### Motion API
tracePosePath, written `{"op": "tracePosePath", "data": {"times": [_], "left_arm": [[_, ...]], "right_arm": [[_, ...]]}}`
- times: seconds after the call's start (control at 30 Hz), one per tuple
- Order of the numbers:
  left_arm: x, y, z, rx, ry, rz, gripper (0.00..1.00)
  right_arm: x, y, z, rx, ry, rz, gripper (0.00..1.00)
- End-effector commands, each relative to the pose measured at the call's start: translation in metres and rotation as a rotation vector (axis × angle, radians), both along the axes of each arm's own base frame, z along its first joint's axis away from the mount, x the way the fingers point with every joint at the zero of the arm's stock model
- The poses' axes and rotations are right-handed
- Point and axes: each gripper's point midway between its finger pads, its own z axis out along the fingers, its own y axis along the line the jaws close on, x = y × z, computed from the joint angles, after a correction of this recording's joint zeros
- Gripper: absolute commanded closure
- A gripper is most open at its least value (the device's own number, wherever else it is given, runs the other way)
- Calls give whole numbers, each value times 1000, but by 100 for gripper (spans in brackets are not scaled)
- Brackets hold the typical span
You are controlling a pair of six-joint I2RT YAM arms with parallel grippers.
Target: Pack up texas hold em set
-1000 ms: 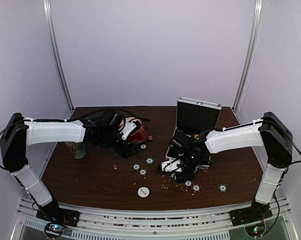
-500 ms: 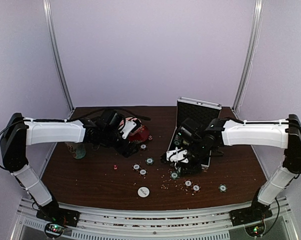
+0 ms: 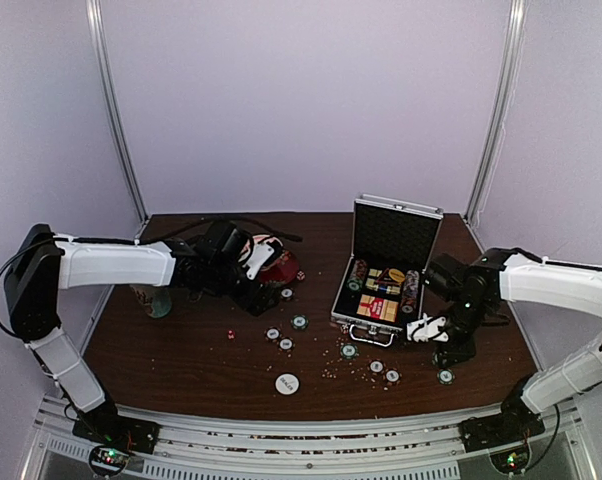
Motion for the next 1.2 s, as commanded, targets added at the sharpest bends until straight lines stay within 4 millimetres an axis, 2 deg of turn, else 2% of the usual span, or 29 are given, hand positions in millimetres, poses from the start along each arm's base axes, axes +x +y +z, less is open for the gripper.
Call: {"op": "tracePosePath", "data": {"times": [0.0, 0.17, 0.4, 0.7, 0.9, 1.17], "left_arm": [[7, -11, 9, -50, -24, -1, 22], [5, -9, 7, -43, -24, -5, 22], [4, -5, 8, -33, -33, -2, 22], [5, -6, 5, -31, -30, -2, 22], [6, -6, 4, -25, -31, -3, 22], [5, -7, 1, -23, -25, -5, 22]], "right_arm": [[-14, -30, -5, -80, 27, 34, 59], [-15, -36, -18, -105, 59, 43, 58], [-5, -27, -29, -78, 74, 37, 57], [-15, -32, -50, -107, 137, 53, 54], [-16, -35, -54, -120, 135, 54, 54], [-7, -32, -48, -94, 70, 62, 36]]}}
